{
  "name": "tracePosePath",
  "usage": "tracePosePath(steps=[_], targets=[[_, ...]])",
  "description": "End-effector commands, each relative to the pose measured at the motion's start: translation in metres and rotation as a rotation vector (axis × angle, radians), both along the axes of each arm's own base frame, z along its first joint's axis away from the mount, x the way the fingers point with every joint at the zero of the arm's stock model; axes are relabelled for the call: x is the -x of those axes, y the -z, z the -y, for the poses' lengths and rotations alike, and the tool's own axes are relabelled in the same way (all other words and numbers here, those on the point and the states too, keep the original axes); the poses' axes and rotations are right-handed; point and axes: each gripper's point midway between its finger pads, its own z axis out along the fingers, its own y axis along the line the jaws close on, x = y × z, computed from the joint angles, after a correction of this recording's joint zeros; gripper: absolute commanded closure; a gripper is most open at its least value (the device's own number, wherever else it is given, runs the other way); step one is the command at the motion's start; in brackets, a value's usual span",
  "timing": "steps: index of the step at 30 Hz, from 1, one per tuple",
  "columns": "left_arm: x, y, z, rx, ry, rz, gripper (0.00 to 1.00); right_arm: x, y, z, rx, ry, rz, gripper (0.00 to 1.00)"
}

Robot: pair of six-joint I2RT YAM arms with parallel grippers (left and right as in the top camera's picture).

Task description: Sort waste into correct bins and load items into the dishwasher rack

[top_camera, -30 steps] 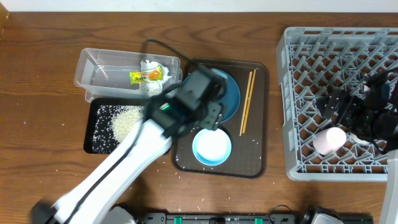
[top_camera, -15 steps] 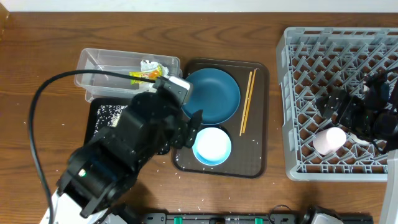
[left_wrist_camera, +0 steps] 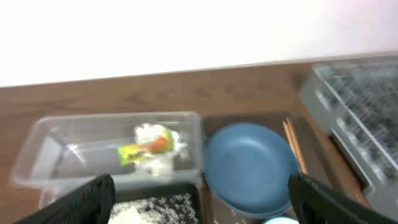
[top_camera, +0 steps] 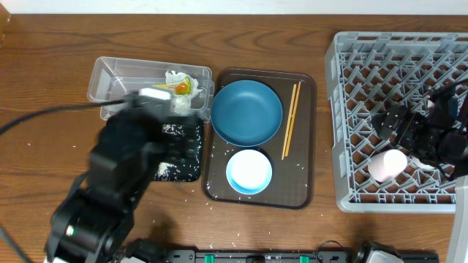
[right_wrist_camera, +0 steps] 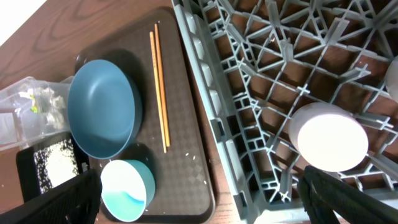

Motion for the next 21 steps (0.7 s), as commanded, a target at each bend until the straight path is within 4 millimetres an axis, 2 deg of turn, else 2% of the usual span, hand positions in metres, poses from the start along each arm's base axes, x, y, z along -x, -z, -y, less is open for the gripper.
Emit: tracePosePath(steps=[1, 4, 10, 14, 21], targets=[[0.007, 0.017, -0.016, 0.040, -0.022, 0.044, 0.08, -0.001, -0.002, -0.002, 0.008, -0.014, 0.007, 0.01], [0.014, 0.029, -0.027, 0.056, -0.059, 0.114, 0.04, -0.001, -0.002, -0.002, 0.007, -0.014, 0.007, 0.01], [0.029, 0.058, -0.039, 0.080, -0.092, 0.217, 0.04, -0.002, -0.003, -0.002, 0.008, -0.014, 0.008, 0.01], [0.034, 0.084, -0.042, 0.086, -0.099, 0.245, 0.03, -0.001, -0.002, -0.002, 0.008, -0.014, 0.007, 0.01], [0.032, 0.125, -0.042, 0.095, -0.099, 0.283, 0.03, -0.002, -0.003, -0.002, 0.008, -0.014, 0.007, 0.01]])
